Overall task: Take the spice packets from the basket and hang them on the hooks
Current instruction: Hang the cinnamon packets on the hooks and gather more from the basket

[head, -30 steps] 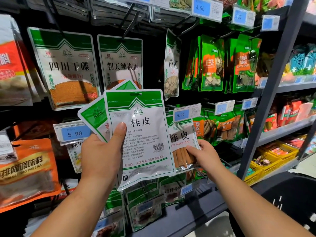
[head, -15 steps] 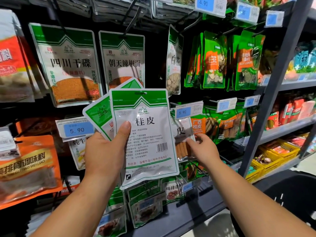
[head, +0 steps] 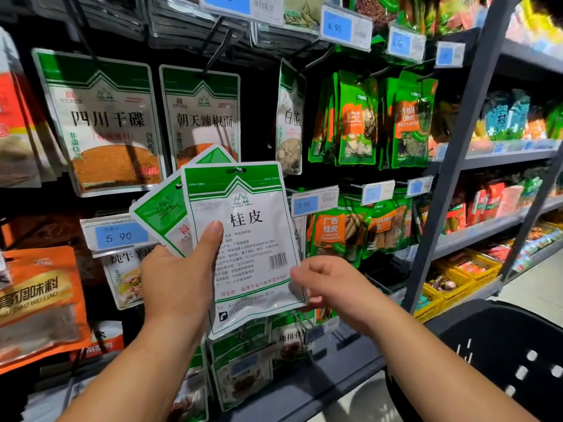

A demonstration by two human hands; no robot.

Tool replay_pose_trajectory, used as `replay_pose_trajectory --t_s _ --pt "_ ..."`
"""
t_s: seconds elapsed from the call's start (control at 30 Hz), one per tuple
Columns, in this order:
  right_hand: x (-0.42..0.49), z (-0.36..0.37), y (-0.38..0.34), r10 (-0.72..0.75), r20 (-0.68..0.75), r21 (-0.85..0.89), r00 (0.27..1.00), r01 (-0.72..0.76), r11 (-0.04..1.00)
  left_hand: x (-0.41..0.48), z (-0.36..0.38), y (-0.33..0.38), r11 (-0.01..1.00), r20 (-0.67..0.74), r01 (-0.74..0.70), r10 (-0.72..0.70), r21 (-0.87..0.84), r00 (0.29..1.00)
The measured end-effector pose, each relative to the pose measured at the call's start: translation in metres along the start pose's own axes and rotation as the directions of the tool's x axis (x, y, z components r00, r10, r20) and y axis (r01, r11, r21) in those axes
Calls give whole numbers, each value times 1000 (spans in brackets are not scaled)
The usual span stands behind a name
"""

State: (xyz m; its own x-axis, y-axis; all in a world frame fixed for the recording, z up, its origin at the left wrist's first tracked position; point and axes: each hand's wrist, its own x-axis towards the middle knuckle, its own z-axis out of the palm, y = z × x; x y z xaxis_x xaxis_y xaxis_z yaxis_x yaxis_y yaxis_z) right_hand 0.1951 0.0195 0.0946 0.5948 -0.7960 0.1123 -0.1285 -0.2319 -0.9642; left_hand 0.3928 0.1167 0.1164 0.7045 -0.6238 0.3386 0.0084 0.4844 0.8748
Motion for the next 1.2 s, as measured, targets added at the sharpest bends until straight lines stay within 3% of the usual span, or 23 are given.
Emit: replay_pose_trajectory --t_s 0.1,0.33,0.47,0.6,0.67,0.77,0.83,0.9,1.0,1.2 --pt "-6 2 1 10 50 61 999 -13 998 -2 3 0 1000 -30 -9 9 0 1000" --pt "-6 5 -2 0 9 172 1000 -2 985 0 1 0 995 -58 -28 33 91 998" --pt "-9 2 -9 -12 13 337 1000 7 942 2 0 3 995 -97 -33 42 94 994" --pt "-12 -11 -17 -24 -131 488 991 85 869 6 -5 3 992 -136 -31 47 119 990" --pt "-15 -19 -21 -95 -263 433 960 206 877 8 -8 2 986 -146 -25 50 164 988" --pt "-21 -25 -27 -270 -418 197 867 377 905 5 -7 6 982 -149 -32 60 188 987" --pt "-24 -23 -29 -405 -451 15 795 460 888 2 -5 7 983 -134 -45 69 177 989" --pt "-24 -19 -27 -528 -392 -191 753 495 848 2 -2 8 983 -119 -48 70 178 990" --pt "-24 -12 -24 -577 -285 -327 766 488 809 -5 3 14 984 -125 -64 86 167 988" --pt "-24 -6 -22 -523 -139 -227 841 487 843 -11 0 14 988 -59 -54 64 147 996"
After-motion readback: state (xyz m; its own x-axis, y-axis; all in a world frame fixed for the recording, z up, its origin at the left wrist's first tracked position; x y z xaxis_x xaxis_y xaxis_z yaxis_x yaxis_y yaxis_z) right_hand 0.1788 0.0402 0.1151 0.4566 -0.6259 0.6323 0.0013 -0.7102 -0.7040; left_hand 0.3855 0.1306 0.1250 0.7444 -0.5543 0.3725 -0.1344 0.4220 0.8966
